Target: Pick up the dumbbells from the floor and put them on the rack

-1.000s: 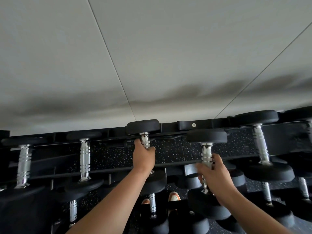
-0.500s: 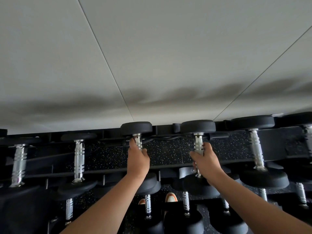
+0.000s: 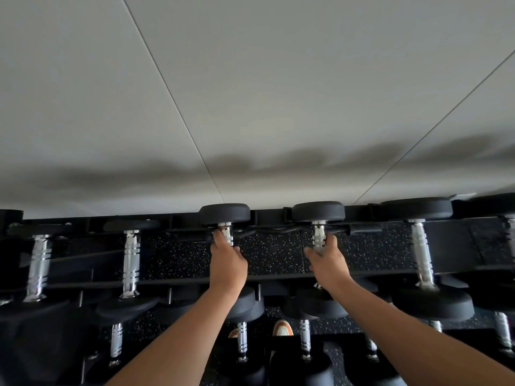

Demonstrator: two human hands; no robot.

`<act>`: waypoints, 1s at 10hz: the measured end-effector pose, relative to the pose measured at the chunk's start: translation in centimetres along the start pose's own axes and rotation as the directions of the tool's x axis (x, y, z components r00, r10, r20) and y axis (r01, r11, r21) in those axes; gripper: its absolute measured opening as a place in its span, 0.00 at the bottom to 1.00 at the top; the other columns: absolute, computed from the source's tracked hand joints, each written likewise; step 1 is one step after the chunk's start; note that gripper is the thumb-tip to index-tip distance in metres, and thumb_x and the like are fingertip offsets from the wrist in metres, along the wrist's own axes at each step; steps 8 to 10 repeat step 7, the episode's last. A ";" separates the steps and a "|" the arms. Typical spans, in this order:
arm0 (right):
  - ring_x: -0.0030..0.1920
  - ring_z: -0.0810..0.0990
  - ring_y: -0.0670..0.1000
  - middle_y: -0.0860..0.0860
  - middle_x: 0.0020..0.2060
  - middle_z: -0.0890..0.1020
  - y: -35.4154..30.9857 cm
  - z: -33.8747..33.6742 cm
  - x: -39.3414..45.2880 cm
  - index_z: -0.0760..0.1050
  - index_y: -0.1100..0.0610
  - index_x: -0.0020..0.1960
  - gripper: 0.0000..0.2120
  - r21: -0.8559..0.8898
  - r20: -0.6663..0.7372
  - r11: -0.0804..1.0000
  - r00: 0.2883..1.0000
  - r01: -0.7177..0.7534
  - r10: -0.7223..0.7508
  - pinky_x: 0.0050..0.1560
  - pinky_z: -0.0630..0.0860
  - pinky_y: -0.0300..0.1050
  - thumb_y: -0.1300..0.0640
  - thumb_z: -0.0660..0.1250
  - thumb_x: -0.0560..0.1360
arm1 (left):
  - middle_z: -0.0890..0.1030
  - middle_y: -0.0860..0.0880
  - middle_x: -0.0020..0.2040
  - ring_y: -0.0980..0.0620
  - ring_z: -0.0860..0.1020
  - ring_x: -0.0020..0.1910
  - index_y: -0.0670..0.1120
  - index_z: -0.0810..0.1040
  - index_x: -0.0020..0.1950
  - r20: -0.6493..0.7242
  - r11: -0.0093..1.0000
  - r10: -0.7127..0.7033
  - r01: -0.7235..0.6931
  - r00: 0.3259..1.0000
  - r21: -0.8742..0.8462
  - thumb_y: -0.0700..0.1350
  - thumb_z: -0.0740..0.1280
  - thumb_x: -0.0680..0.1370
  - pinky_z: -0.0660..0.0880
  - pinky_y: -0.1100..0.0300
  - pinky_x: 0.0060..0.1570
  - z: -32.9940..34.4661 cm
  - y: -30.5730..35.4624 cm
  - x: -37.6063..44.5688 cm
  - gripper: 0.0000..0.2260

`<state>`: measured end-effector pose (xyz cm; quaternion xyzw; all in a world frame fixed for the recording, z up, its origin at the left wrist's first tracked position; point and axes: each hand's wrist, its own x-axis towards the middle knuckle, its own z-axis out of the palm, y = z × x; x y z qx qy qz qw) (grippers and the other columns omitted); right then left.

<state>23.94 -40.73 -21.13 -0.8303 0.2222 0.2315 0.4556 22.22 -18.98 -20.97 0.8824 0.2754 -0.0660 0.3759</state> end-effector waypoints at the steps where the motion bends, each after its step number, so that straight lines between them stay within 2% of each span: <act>1: 0.37 0.82 0.53 0.53 0.42 0.80 -0.4 -0.2 -0.4 0.59 0.51 0.62 0.17 -0.051 0.014 0.999 1.000 0.014 -0.014 0.28 0.77 0.48 0.50 0.63 0.79 | 0.69 0.32 0.65 0.39 0.80 0.46 0.41 0.54 0.75 0.008 1.000 0.003 -0.003 1.000 0.008 0.38 0.60 0.80 0.80 0.49 0.44 -0.3 -0.2 -0.1 0.25; 2: 0.37 0.81 0.52 0.53 0.45 0.78 -1.0 -0.6 -0.7 0.58 0.53 0.69 0.23 -0.105 0.036 0.994 0.999 0.031 -0.028 0.29 0.72 0.43 0.48 0.62 0.79 | 0.68 0.32 0.66 0.39 0.80 0.48 0.41 0.53 0.77 0.013 1.000 0.002 -0.002 1.000 0.020 0.40 0.62 0.80 0.78 0.51 0.47 -0.9 -0.2 -0.5 0.27; 3: 0.36 0.80 0.50 0.53 0.48 0.77 -1.4 -1.1 -0.9 0.58 0.55 0.70 0.24 -0.146 0.057 0.989 0.998 0.033 -0.025 0.27 0.71 0.40 0.47 0.62 0.80 | 0.69 0.33 0.63 0.39 0.78 0.50 0.42 0.56 0.76 0.023 0.999 0.032 -0.033 0.999 0.016 0.41 0.65 0.79 0.77 0.50 0.52 -1.5 0.0 -1.3 0.29; 4: 0.39 0.76 0.48 0.55 0.54 0.73 -2.3 -1.6 -1.3 0.59 0.57 0.71 0.26 -0.186 0.051 0.982 0.998 0.029 -0.019 0.31 0.70 0.42 0.47 0.62 0.79 | 0.69 0.34 0.62 0.41 0.77 0.52 0.42 0.59 0.75 0.027 0.998 0.056 -0.056 0.998 0.012 0.41 0.68 0.77 0.76 0.51 0.54 -2.2 0.2 -2.2 0.29; 5: 0.52 0.74 0.55 0.57 0.64 0.68 -2.9 -1.7 -2.2 0.59 0.56 0.72 0.26 -0.192 0.047 0.980 0.998 0.049 -0.041 0.47 0.75 0.52 0.49 0.62 0.79 | 0.69 0.36 0.63 0.41 0.78 0.51 0.42 0.62 0.74 0.013 0.997 0.075 -0.075 0.997 0.024 0.42 0.69 0.77 0.76 0.53 0.55 -2.9 -0.1 -3.1 0.28; 6: 0.52 0.70 0.53 0.57 0.70 0.65 -3.4 -1.8 -4.0 0.59 0.51 0.74 0.26 -0.209 0.050 0.972 0.994 0.109 -0.101 0.48 0.71 0.50 0.48 0.61 0.78 | 0.68 0.37 0.64 0.42 0.77 0.52 0.43 0.61 0.75 0.019 0.995 0.092 -0.092 0.996 0.049 0.44 0.69 0.77 0.76 0.54 0.55 -4.1 0.1 -4.2 0.29; 7: 0.51 0.70 0.49 0.54 0.72 0.65 -4.4 -1.5 -5.9 0.56 0.48 0.76 0.30 -0.155 0.001 0.974 0.986 0.167 -0.169 0.50 0.70 0.47 0.44 0.62 0.78 | 0.67 0.37 0.66 0.41 0.77 0.55 0.42 0.62 0.74 -0.011 0.991 0.128 -0.128 0.992 0.023 0.44 0.69 0.77 0.76 0.53 0.58 -5.4 0.5 -5.0 0.28; 10: 0.51 0.70 0.49 0.54 0.72 0.65 -4.4 -1.5 -5.9 0.56 0.48 0.76 0.30 -0.155 0.001 0.974 0.986 0.167 -0.169 0.50 0.70 0.47 0.44 0.62 0.78 | 0.67 0.37 0.66 0.41 0.77 0.55 0.42 0.62 0.74 -0.011 0.991 0.128 -0.128 0.992 0.023 0.44 0.69 0.77 0.76 0.53 0.58 -5.4 0.5 -5.0 0.28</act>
